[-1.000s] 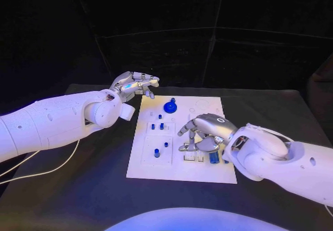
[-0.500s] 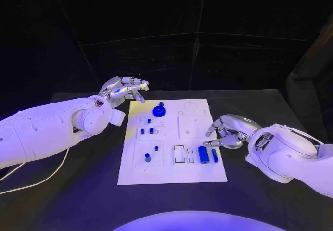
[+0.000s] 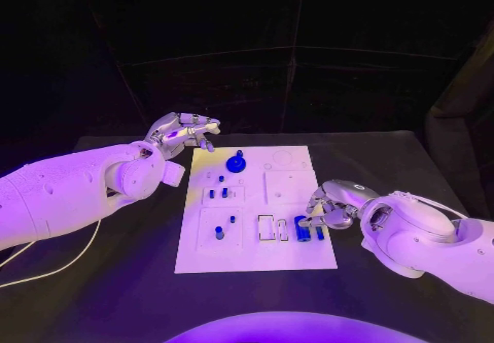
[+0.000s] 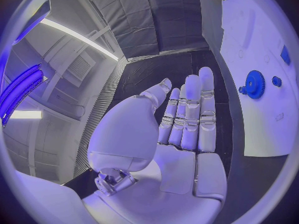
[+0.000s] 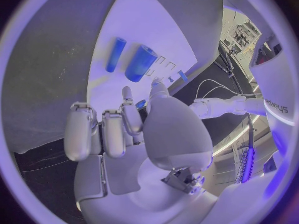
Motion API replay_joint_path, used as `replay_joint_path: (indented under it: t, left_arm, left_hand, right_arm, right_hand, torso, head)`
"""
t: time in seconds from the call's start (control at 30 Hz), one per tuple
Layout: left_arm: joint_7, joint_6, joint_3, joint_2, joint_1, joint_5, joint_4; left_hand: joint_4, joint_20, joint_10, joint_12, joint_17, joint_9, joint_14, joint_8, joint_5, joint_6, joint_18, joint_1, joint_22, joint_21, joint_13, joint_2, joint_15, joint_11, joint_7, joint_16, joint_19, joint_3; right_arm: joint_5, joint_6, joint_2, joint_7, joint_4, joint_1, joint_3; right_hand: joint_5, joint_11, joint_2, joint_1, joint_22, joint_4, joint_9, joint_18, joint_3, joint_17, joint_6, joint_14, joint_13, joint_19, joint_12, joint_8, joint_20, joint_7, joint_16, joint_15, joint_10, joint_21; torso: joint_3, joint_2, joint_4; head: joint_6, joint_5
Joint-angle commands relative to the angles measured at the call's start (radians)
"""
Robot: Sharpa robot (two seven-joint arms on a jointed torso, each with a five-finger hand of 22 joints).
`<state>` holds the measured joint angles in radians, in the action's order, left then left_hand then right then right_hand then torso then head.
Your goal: Assemble the parts on the task board
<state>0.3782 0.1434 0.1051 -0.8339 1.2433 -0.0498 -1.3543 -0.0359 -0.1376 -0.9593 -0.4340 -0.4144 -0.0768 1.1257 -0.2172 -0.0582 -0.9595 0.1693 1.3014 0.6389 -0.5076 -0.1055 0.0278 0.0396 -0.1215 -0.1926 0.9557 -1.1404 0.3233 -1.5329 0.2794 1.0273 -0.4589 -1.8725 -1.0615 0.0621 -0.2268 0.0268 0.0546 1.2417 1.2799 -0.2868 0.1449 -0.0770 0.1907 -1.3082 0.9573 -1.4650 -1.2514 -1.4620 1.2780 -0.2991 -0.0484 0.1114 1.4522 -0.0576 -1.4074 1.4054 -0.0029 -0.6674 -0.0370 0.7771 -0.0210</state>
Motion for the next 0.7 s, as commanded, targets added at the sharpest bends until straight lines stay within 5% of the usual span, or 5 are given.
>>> replay_joint_path:
  t: [0.03, 0.7]
  left_arm:
    - [0.011, -0.001, -0.001, -0.001, 0.002, 0.003, -0.003]
    - [0.007, -0.009, -0.001, -0.003, 0.002, 0.003, -0.003]
  left_hand:
    - [-0.002, 0.000, 0.006, -0.006, 0.001, 0.001, -0.007, -0.006, -0.003, 0.006, 0.012, 0.008, -0.001, 0.005, 0.001, -0.003, -0.001, 0.001, 0.001, 0.004, -0.009, -0.004]
    - [-0.003, 0.000, 0.006, -0.007, 0.002, 0.001, -0.008, -0.007, -0.003, 0.006, 0.012, 0.009, -0.002, 0.005, 0.001, -0.003, -0.001, 0.001, 0.001, 0.004, -0.009, -0.004]
  right_arm:
    - [-0.033, -0.032, -0.007, -0.032, 0.005, 0.008, 0.001]
    - [-0.056, -0.063, -0.059, -0.067, 0.043, 0.046, 0.001]
  right_hand:
    - [-0.006, -0.004, 0.000, -0.006, 0.011, -0.004, 0.002, 0.019, 0.003, -0.017, 0.001, -0.061, -0.009, -0.010, 0.009, -0.007, -0.005, -0.006, 0.009, 0.007, -0.009, 0.008]
    - [-0.017, -0.009, -0.008, -0.016, 0.025, -0.004, 0.008, 0.022, 0.009, -0.031, 0.011, -0.063, -0.014, -0.015, 0.008, -0.024, -0.002, -0.011, 0.016, 0.003, -0.011, 0.016]
  torso:
    - [-0.0006, 0.000, 0.0002]
    - [-0.0001, 0.001, 0.0007]
  head:
    - [0.002, 0.001]
    - [0.011, -0.005]
